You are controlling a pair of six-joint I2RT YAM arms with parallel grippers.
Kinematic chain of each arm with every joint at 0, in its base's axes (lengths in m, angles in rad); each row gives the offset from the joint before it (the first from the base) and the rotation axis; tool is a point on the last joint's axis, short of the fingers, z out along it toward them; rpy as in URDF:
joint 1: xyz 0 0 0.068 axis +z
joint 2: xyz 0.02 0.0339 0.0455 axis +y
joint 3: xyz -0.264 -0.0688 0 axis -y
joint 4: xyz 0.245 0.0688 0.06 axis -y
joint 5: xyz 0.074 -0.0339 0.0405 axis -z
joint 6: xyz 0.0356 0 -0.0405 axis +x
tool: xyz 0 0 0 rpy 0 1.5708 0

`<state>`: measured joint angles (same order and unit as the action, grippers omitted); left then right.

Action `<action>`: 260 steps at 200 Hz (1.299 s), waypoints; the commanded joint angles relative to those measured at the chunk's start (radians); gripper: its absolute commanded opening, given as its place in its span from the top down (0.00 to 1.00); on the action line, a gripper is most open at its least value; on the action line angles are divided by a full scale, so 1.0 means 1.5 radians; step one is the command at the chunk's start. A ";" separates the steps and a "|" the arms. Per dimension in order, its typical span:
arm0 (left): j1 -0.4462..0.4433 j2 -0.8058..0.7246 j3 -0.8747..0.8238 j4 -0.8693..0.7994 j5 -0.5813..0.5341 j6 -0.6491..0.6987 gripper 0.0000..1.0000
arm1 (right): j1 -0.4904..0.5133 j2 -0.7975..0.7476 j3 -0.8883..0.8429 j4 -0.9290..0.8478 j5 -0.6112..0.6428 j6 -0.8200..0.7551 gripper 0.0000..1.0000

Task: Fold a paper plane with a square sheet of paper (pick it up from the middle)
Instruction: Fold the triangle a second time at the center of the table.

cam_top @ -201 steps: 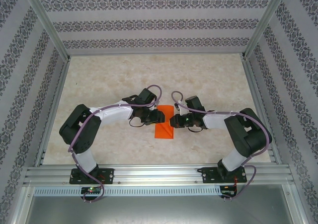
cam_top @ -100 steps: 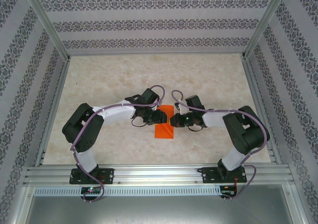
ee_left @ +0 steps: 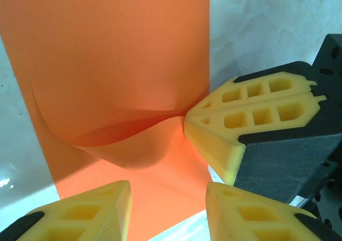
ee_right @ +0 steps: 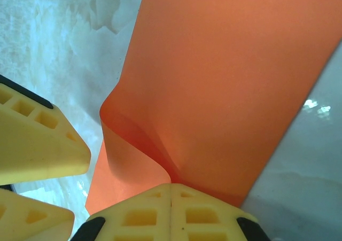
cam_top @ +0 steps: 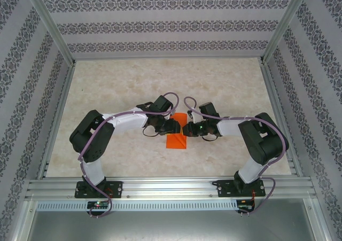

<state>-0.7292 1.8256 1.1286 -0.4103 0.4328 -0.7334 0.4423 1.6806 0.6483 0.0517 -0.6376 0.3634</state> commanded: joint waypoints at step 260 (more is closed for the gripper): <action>-0.016 0.034 0.013 0.094 -0.003 -0.051 0.60 | -0.011 0.018 0.018 -0.014 0.022 -0.016 0.96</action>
<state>-0.7364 1.8538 1.1404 -0.3317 0.4324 -0.7795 0.4358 1.6993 0.6590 0.0437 -0.6273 0.3637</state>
